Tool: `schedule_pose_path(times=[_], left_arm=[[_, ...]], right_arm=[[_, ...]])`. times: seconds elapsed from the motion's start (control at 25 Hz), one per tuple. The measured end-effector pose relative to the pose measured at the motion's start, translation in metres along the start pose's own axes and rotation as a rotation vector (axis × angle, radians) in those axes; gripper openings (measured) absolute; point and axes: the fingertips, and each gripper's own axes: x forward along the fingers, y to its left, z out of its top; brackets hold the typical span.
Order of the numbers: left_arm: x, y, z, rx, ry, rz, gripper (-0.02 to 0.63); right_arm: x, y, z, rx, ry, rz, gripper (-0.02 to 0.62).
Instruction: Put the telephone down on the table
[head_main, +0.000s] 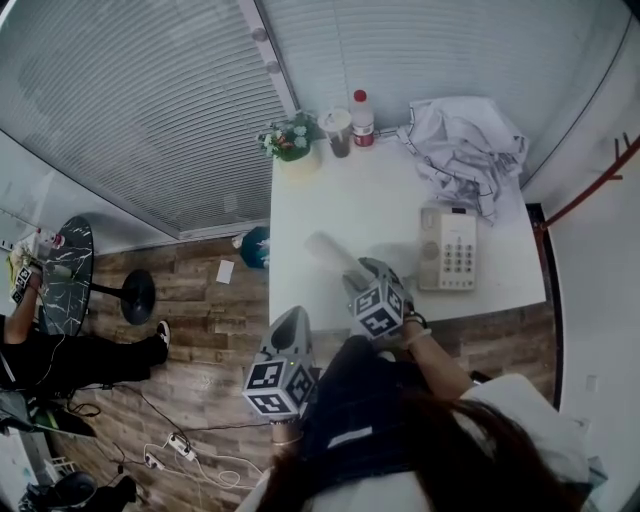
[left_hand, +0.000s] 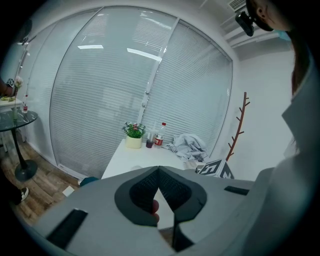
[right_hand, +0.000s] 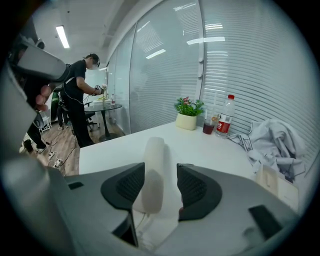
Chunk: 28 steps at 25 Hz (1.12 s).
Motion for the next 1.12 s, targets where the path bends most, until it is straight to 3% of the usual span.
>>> schedule_pose_path(times=[1.12], left_arm=[[-0.004,-0.06,-0.004,0.044,-0.01,-0.095,0.0]], right_arm=[[-0.055,-0.027,-0.02,0.027,-0.036,-0.094,0.137]])
